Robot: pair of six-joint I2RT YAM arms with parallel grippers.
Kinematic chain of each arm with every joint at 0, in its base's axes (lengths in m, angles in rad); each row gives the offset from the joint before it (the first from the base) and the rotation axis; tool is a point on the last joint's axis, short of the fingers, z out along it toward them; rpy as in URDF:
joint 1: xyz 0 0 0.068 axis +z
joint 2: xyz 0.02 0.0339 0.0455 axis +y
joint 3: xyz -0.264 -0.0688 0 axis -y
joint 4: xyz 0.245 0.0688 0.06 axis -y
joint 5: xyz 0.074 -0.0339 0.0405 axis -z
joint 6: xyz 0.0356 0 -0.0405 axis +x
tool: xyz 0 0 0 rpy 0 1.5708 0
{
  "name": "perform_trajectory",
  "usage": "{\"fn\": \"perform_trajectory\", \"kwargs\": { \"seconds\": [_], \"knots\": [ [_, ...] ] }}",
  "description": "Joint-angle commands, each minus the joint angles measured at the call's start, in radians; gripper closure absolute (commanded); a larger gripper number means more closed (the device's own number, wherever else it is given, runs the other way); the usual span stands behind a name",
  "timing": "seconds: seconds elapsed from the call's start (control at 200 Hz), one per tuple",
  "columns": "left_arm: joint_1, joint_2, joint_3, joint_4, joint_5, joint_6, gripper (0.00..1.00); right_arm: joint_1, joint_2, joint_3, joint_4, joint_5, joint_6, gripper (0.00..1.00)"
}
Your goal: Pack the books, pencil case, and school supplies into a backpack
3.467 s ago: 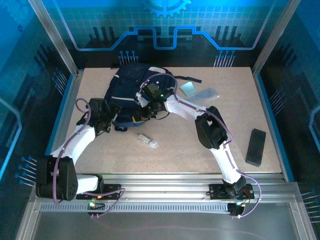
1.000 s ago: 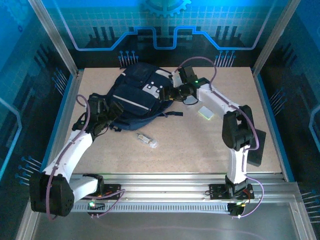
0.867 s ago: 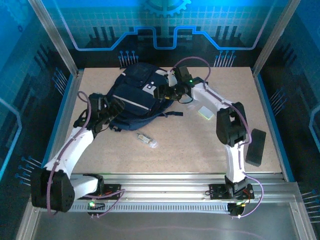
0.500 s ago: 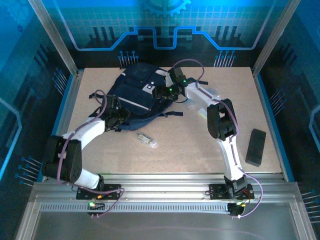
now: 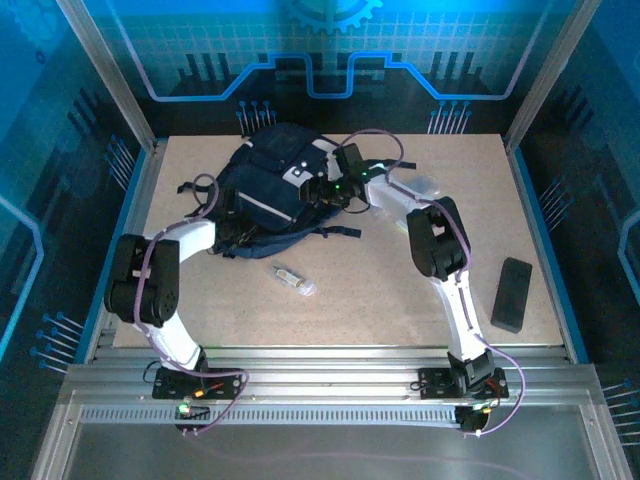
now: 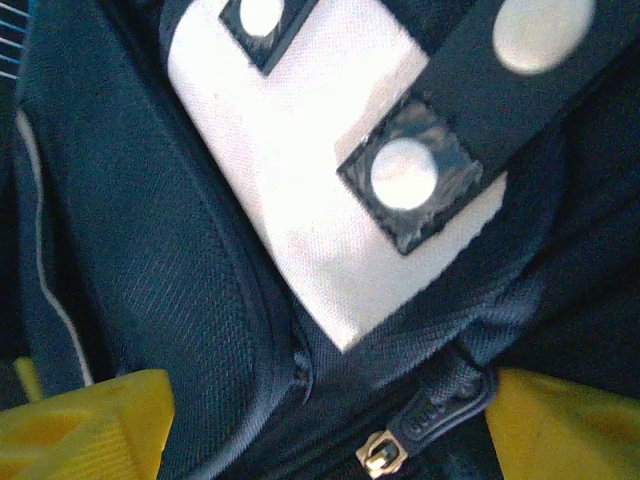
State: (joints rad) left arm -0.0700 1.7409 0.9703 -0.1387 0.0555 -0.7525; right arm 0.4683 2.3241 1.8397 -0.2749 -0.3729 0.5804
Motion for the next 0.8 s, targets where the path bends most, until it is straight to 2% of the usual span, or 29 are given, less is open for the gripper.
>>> {"fn": "perform_trajectory", "kwargs": {
  "seconds": [0.0,0.175,0.23,0.315,0.465,0.565,0.68,0.795],
  "knots": [
    [0.02,0.081,0.064,-0.039,-0.081,0.059,0.85,0.043,-0.112,-0.1,0.143,-0.216,0.086,0.18],
    [0.058,0.091,0.12,-0.086,-0.09,0.102,0.82,0.043,-0.282,-0.304,0.391,-0.342,0.131,0.18],
    [0.061,0.077,0.128,-0.104,-0.108,0.127,0.8,0.034,-0.318,-0.342,0.414,-0.372,0.122,0.18],
    [0.062,0.055,0.143,-0.137,-0.12,0.163,0.74,0.007,-0.353,-0.379,0.376,-0.371,0.087,0.18],
    [0.059,-0.006,0.158,-0.172,-0.089,0.204,0.61,-0.057,-0.347,-0.384,0.23,-0.224,0.052,0.2],
    [0.046,-0.052,0.167,-0.206,-0.047,0.211,0.54,-0.061,-0.307,-0.337,0.171,-0.148,0.004,0.2],
    [0.013,-0.115,0.152,-0.218,-0.003,0.177,0.49,-0.056,-0.229,-0.238,0.112,-0.123,-0.041,0.2],
    [0.001,-0.145,0.093,-0.144,0.06,0.086,0.47,-0.052,-0.152,-0.146,0.081,-0.113,-0.067,0.2]
  ]
}}
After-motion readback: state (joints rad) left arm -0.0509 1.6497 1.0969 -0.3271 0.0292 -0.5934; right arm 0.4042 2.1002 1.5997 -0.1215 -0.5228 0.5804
